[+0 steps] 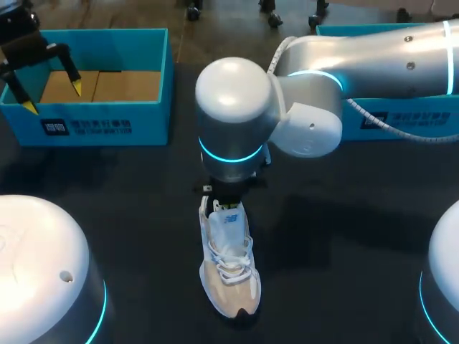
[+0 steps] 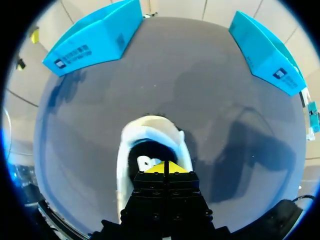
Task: Take the shoe out of the shoebox, open the shoe tongue, remove and reinsert the insole, then place the shoe into the shoebox
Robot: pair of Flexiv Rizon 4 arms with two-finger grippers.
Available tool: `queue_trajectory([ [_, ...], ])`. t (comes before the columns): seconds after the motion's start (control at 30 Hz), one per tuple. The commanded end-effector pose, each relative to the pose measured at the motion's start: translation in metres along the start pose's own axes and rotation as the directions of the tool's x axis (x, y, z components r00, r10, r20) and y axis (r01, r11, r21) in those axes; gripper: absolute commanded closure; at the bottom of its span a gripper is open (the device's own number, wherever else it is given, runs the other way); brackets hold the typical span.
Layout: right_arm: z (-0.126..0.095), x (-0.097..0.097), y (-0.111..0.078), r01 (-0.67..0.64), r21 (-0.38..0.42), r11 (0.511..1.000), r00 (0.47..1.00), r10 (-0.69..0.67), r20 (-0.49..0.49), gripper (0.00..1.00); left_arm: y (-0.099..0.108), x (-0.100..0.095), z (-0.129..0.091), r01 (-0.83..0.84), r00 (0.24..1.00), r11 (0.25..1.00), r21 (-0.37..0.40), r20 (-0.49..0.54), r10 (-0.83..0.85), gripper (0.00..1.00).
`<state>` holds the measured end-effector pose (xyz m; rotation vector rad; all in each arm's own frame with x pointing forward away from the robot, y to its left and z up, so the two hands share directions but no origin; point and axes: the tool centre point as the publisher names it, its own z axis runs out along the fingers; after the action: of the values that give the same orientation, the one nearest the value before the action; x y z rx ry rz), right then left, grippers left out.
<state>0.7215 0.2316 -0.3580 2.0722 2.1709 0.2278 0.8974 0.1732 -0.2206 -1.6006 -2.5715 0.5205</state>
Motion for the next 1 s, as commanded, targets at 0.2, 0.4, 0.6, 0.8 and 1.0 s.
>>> queue_trajectory([
  [0.2,0.033,0.011,-0.001,-0.043,0.036,0.998,0.997,0.040,0.067,1.00,-0.001,0.000,0.000,0.000,1.000,1.000,-0.003,-0.001,0.000,0.00],
  [0.4,0.047,0.006,-0.005,-0.068,0.059,0.996,0.997,0.066,0.035,1.00,-0.001,0.000,0.000,0.000,1.000,1.000,-0.003,-0.001,0.000,0.00],
  [0.6,0.027,0.001,-0.006,-0.068,0.043,0.997,0.997,0.067,0.024,1.00,-0.001,0.000,0.000,0.000,1.000,1.000,-0.003,-0.001,0.000,0.00],
  [0.8,0.012,0.003,-0.005,-0.051,0.024,0.998,0.999,0.052,-0.006,1.00,-0.001,0.000,0.000,0.000,1.000,1.000,-0.003,-0.001,0.000,0.00],
  [1.0,0.029,0.007,-0.004,-0.056,0.074,0.996,0.996,0.060,-0.059,1.00,-0.001,0.000,0.000,0.000,1.000,1.000,-0.003,-0.001,0.000,0.00],
])
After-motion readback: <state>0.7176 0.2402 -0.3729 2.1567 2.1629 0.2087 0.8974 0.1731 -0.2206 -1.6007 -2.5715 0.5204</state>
